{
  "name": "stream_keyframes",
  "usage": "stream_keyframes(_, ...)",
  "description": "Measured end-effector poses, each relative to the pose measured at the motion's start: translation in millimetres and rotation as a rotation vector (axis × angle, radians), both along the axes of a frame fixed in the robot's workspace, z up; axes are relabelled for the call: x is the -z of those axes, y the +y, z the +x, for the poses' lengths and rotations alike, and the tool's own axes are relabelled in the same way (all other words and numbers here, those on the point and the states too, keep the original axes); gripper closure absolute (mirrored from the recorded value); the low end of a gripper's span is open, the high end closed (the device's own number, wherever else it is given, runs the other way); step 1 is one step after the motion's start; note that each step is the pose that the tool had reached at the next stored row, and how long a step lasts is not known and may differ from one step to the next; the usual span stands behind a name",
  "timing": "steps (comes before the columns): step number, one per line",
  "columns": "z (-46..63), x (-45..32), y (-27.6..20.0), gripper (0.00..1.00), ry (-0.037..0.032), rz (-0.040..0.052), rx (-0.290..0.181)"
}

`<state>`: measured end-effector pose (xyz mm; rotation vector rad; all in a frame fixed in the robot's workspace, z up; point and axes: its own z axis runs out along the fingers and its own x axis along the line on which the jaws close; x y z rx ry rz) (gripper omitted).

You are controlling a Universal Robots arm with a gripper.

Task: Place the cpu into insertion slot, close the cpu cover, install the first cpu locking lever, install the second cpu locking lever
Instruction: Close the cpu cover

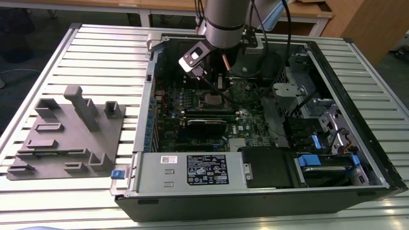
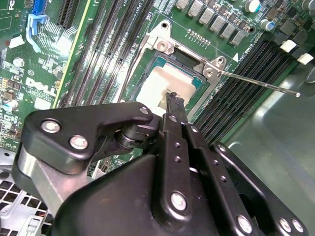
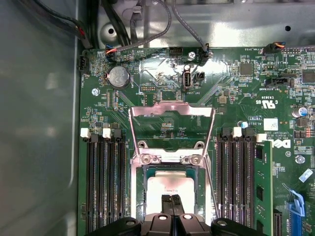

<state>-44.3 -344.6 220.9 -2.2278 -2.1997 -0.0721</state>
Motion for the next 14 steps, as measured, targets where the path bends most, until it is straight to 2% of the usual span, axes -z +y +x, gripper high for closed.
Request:
stream_keyframes(6,0.0,-3.4,0.1,0.89,-0.0002,0.0003,0.000)
stream_keyframes(14,0.0,-3.9,0.1,0.89,-0.0002,0.0004,0.000)
